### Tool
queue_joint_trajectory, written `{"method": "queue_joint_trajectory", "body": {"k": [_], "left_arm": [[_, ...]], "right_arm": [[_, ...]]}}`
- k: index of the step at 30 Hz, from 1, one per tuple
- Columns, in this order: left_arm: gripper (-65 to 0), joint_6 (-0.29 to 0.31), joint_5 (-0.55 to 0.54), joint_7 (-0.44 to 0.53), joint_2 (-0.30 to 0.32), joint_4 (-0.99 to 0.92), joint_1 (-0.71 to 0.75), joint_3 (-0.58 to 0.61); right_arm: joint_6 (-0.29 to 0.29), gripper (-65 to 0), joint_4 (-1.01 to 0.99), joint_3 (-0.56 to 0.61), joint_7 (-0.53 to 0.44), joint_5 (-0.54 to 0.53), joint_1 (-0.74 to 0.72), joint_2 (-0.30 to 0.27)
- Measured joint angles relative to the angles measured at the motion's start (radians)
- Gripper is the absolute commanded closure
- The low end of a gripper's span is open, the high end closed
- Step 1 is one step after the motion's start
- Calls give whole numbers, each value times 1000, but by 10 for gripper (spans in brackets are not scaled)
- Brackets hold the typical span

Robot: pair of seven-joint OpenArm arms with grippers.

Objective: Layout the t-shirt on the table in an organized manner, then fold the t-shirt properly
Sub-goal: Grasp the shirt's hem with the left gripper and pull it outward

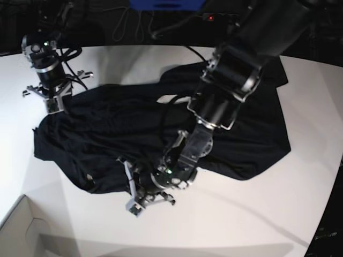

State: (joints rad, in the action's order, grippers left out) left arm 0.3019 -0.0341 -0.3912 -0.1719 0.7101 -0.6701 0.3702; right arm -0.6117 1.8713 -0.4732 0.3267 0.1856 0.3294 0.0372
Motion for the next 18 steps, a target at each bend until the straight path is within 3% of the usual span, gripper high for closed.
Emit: {"method": "queue_joint_trajectory", "body": {"k": [3, 5, 9, 15, 18], "left_arm": [[-72, -135, -76, 125, 40, -143, -40, 36], [-76, -175, -159, 203, 44, -201, -45, 45], [-125, -145, -216, 240, 21, -333, -74, 57], [-132, -119, -217, 253, 22, -349, -23, 57], [-132, -94, -229, 307, 58, -342, 19, 57]], "right_arm": [[1, 0, 2, -3, 6, 4, 36, 4], [0, 0, 2, -6, 5, 5, 50, 7], [0, 0, 3, -6, 3, 2, 71, 10], [-1, 0, 6, -5, 6, 5, 51, 8], [-2, 0, 15, -5, 3, 5, 5, 6]]}}
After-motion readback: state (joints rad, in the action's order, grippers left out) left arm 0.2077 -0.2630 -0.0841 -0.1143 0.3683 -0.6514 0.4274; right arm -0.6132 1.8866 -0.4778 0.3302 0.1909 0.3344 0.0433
